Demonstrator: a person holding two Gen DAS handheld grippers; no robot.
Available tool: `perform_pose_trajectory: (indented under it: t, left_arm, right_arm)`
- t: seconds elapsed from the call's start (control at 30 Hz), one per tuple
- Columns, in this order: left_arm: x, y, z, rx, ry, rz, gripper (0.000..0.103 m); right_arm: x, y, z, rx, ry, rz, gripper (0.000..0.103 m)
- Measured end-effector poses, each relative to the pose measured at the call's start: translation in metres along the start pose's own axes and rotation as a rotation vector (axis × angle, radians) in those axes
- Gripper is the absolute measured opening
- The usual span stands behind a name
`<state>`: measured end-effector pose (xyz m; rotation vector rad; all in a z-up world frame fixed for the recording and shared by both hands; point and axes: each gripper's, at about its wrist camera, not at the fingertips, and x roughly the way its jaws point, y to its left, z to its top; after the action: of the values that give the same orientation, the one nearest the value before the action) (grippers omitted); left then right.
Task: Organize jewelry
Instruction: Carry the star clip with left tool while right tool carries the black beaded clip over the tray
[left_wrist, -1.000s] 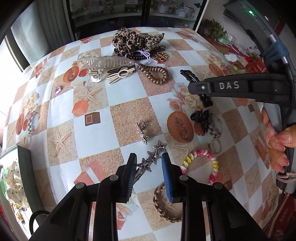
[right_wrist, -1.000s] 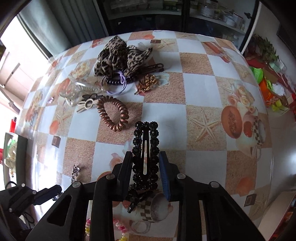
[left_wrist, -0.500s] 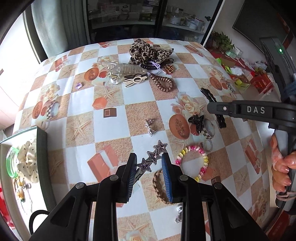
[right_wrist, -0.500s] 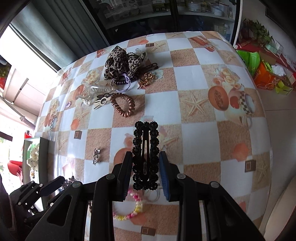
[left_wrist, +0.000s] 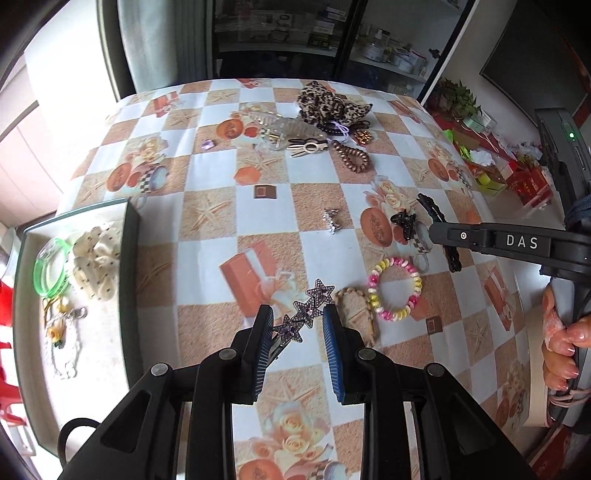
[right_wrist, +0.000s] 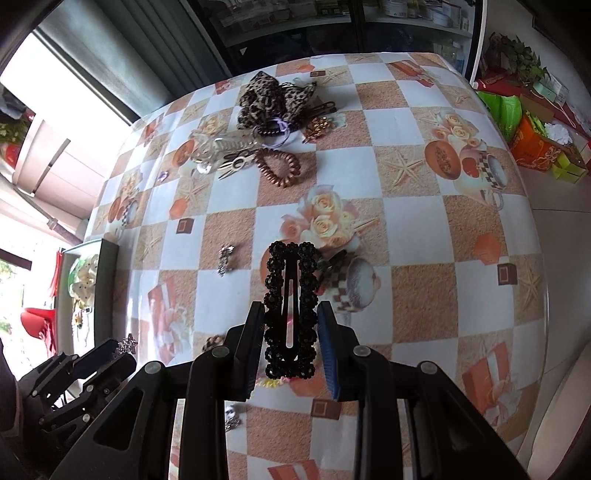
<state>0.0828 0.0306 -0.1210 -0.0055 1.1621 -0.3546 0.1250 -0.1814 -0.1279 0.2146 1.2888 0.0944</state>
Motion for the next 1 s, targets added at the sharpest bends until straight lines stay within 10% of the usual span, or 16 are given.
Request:
perform_pose_trajectory:
  t: [1.0]
  left_arm:
    - [-0.061,0.197,-0.102,-0.376,-0.033,0.219,0.031]
  right_arm:
    - [0.053,0.277,-0.045,-0.429,0.179,0.209,0.031]
